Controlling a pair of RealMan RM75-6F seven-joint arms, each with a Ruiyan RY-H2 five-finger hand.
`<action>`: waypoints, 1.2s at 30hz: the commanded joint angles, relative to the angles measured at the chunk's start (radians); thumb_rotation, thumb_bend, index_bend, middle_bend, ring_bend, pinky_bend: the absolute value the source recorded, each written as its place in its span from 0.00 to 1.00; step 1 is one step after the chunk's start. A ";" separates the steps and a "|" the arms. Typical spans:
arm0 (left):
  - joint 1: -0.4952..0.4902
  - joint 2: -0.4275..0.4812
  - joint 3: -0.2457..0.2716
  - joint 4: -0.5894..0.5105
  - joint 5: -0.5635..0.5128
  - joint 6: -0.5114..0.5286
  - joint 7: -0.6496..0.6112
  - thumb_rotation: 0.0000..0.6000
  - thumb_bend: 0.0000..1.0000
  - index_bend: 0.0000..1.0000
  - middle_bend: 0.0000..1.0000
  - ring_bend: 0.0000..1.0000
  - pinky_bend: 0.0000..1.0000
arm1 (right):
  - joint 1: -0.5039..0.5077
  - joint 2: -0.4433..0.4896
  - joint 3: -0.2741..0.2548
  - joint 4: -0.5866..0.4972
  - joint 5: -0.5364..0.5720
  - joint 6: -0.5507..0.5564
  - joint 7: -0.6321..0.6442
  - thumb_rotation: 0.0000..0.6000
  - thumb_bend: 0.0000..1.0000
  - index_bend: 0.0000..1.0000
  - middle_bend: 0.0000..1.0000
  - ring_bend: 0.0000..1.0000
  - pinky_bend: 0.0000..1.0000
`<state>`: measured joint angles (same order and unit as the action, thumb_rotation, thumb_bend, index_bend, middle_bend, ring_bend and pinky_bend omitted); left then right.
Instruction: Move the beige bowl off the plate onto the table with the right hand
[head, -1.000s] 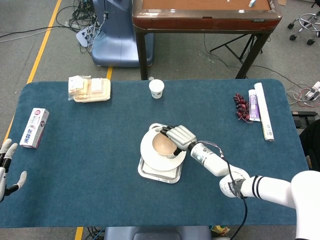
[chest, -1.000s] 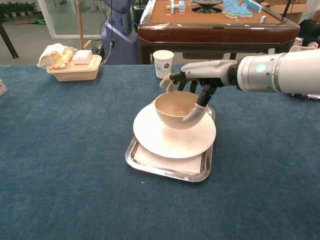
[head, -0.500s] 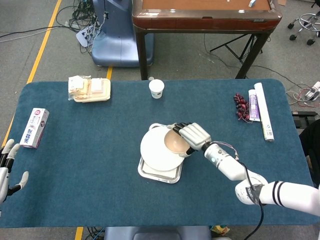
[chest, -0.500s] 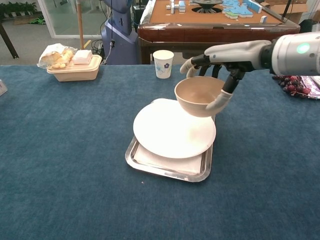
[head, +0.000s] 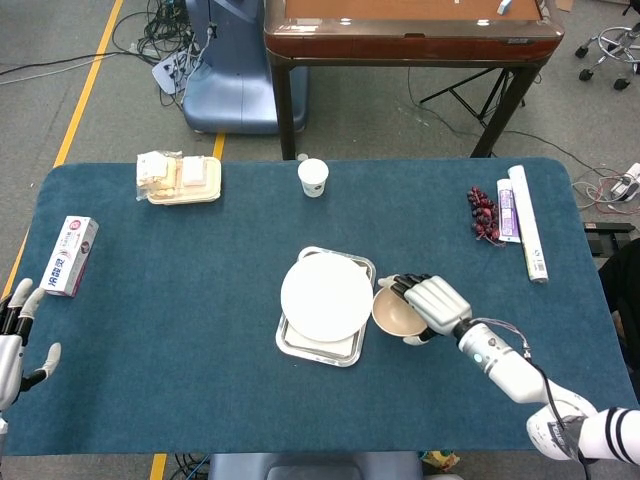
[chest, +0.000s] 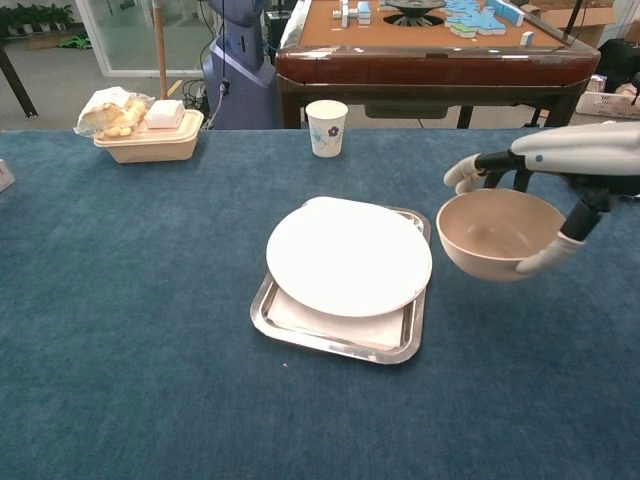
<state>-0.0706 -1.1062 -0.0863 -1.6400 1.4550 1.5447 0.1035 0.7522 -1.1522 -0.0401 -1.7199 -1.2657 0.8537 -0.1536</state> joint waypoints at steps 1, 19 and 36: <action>0.000 -0.002 0.001 -0.001 0.000 0.001 0.003 1.00 0.36 0.00 0.00 0.00 0.00 | -0.025 -0.013 -0.016 0.037 -0.032 0.007 0.026 1.00 0.36 0.00 0.34 0.21 0.27; 0.005 -0.001 -0.003 -0.001 -0.001 0.011 -0.005 1.00 0.36 0.00 0.00 0.00 0.00 | -0.066 -0.090 -0.026 0.174 -0.093 -0.044 0.106 1.00 0.30 0.00 0.21 0.19 0.27; 0.004 -0.009 -0.007 0.003 0.004 0.017 0.001 1.00 0.36 0.00 0.00 0.00 0.00 | -0.091 0.042 -0.024 0.038 -0.060 -0.066 0.071 1.00 0.13 0.00 0.00 0.00 0.08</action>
<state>-0.0668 -1.1157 -0.0928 -1.6366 1.4587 1.5614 0.1056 0.6620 -1.1202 -0.0644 -1.6720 -1.3291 0.7923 -0.0791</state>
